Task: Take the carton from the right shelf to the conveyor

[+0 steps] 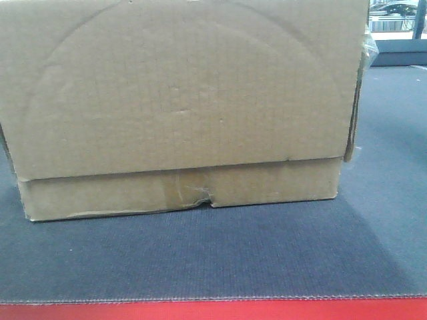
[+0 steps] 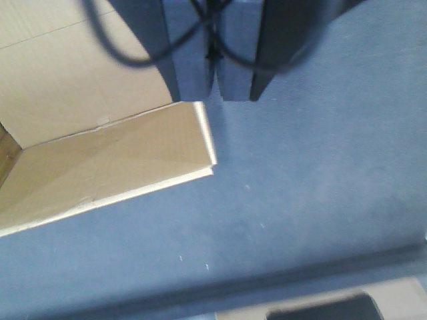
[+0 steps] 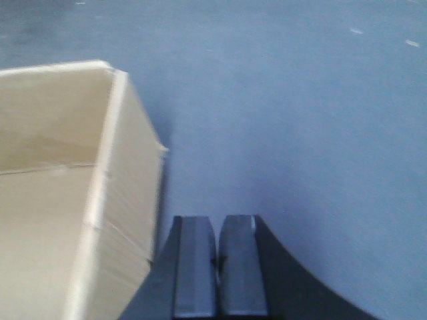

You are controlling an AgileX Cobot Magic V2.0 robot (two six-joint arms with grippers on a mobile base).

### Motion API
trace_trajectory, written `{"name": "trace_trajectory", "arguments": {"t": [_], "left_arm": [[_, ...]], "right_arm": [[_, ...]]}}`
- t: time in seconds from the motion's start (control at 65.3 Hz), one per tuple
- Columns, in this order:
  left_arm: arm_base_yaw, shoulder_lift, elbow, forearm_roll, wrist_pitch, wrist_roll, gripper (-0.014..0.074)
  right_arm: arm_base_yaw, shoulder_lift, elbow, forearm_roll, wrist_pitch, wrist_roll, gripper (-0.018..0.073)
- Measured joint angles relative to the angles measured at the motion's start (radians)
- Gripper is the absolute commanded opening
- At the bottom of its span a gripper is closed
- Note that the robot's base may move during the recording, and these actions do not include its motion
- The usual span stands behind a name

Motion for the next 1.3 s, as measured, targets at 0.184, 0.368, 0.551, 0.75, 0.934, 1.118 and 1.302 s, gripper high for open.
{"name": "trace_trajectory", "arguments": {"t": [0.184, 0.368, 0.551, 0.75, 0.934, 1.118, 1.302], "left_arm": [[0.084, -0.101, 0.186, -0.042, -0.052, 0.004, -0.0006], [0.209, -0.238, 0.515, -0.134, -0.206, 0.004, -0.0006], [0.260, -0.459, 0.879, -0.159, -0.443, 0.006, -0.0006], [0.260, -0.751, 1.246, -0.165, -0.690, 0.007, -0.0006], [0.261, -1.026, 1.456, -0.165, -0.829, 0.009, -0.0006], [0.261, -1.220, 1.535, -0.166, -0.883, 0.009, -0.0006], [0.261, -1.279, 1.542, -0.167, -0.905, 0.009, -0.0006]], "right_arm": [[-0.012, -0.151, 0.268, -0.027, -0.107, -0.004, -0.0060], [-0.012, -0.310, 0.555, -0.035, -0.254, -0.004, -0.0060], [-0.012, -0.493, 0.770, -0.036, -0.375, -0.004, -0.0060], [-0.012, -0.696, 0.916, -0.038, -0.454, -0.004, -0.0060], [-0.012, -0.872, 1.012, -0.039, -0.543, -0.006, -0.0060], [-0.012, -1.014, 1.072, -0.039, -0.616, -0.008, -0.0060], [-0.012, -1.047, 1.078, -0.039, -0.642, -0.008, -0.0060]]}}
